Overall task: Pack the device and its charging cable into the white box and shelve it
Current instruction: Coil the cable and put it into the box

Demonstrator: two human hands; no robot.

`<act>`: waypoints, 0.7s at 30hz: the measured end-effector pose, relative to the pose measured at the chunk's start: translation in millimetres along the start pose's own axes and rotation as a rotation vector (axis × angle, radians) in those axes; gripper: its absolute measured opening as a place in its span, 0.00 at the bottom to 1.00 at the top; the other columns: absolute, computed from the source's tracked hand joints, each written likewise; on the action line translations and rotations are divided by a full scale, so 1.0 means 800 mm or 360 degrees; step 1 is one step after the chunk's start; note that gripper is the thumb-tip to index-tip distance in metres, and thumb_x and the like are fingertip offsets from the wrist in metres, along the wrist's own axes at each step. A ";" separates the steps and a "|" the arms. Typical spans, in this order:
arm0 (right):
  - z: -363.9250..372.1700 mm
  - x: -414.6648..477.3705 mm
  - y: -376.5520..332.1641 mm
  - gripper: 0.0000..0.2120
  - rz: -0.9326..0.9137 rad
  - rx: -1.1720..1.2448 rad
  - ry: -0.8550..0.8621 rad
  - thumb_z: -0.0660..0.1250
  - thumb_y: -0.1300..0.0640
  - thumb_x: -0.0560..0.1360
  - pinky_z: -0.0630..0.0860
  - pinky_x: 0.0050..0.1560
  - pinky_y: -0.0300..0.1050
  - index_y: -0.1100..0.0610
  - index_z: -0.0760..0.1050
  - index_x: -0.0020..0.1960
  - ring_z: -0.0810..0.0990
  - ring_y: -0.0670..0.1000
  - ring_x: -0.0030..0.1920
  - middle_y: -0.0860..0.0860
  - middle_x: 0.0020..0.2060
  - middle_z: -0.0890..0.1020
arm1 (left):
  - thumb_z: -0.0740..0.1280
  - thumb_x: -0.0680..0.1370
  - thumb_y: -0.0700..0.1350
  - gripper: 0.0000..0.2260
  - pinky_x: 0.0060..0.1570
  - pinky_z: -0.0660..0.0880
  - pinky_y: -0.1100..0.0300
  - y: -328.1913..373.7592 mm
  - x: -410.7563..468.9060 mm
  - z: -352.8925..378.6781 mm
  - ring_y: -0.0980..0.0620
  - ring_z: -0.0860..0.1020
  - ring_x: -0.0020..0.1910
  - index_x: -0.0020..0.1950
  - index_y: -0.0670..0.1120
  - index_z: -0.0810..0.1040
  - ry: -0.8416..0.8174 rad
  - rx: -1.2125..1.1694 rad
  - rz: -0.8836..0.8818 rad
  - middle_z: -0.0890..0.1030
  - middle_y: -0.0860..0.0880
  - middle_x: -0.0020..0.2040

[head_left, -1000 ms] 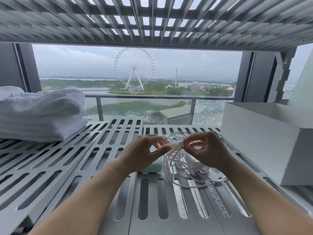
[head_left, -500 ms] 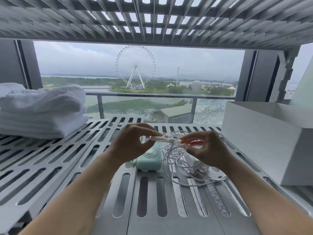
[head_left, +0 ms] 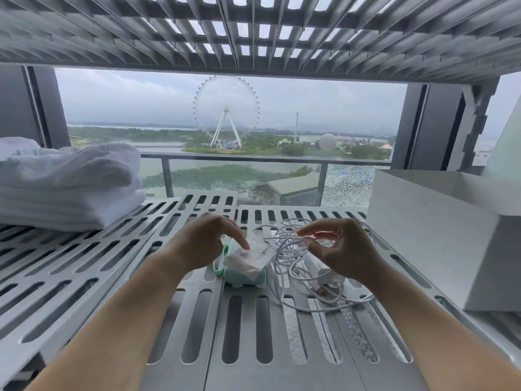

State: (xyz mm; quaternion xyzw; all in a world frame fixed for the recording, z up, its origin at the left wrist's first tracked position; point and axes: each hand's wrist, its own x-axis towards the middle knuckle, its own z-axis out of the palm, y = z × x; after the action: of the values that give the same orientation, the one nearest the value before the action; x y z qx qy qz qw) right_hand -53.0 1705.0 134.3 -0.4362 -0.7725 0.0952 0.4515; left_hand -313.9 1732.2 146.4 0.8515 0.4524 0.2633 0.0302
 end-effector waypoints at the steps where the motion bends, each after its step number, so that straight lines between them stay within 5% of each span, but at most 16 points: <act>1: -0.001 0.001 0.001 0.10 -0.0007 -0.0017 0.0025 0.71 0.62 0.69 0.73 0.49 0.26 0.52 0.82 0.48 0.80 0.36 0.45 0.44 0.46 0.82 | 0.54 0.63 0.23 0.33 0.60 0.73 0.55 -0.001 0.000 -0.002 0.57 0.76 0.57 0.43 0.58 0.83 0.0022 0.0003 -0.0007 0.82 0.54 0.56; 6: -0.009 0.003 0.007 0.11 -0.0025 -0.0200 0.0038 0.71 0.57 0.70 0.67 0.52 0.23 0.47 0.80 0.51 0.76 0.36 0.50 0.40 0.50 0.79 | 0.56 0.71 0.28 0.27 0.60 0.72 0.59 0.012 0.000 0.004 0.57 0.77 0.58 0.49 0.59 0.82 0.0142 -0.0153 -0.0005 0.81 0.53 0.58; 11: -0.005 0.000 0.015 0.18 0.0073 -0.0326 -0.0390 0.70 0.45 0.70 0.65 0.60 0.33 0.46 0.76 0.59 0.73 0.39 0.59 0.44 0.60 0.78 | 0.62 0.78 0.49 0.11 0.61 0.71 0.60 0.034 0.000 0.029 0.61 0.75 0.59 0.60 0.56 0.77 -0.0216 -0.0195 0.0190 0.78 0.56 0.61; 16: -0.001 -0.001 0.017 0.24 0.0203 -0.0305 -0.0591 0.67 0.38 0.69 0.62 0.63 0.40 0.40 0.69 0.63 0.67 0.39 0.63 0.43 0.67 0.71 | 0.53 0.77 0.63 0.25 0.69 0.63 0.54 0.030 0.003 0.038 0.58 0.64 0.69 0.71 0.55 0.66 -0.0464 0.0014 0.0038 0.66 0.55 0.72; 21: -0.003 -0.002 0.014 0.36 0.0265 -0.0323 -0.0829 0.64 0.28 0.63 0.55 0.64 0.44 0.34 0.59 0.68 0.57 0.39 0.65 0.43 0.72 0.61 | 0.52 0.79 0.60 0.26 0.67 0.50 0.66 0.031 0.001 0.039 0.58 0.55 0.72 0.74 0.51 0.57 -0.0473 0.0072 0.0049 0.58 0.53 0.75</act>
State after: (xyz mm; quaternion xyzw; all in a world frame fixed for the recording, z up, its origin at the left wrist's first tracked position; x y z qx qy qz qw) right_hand -44.4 1710.3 128.7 -0.5019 -0.8295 0.1630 0.1829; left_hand -279.8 1724.1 127.4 0.8885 0.4356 0.1245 0.0735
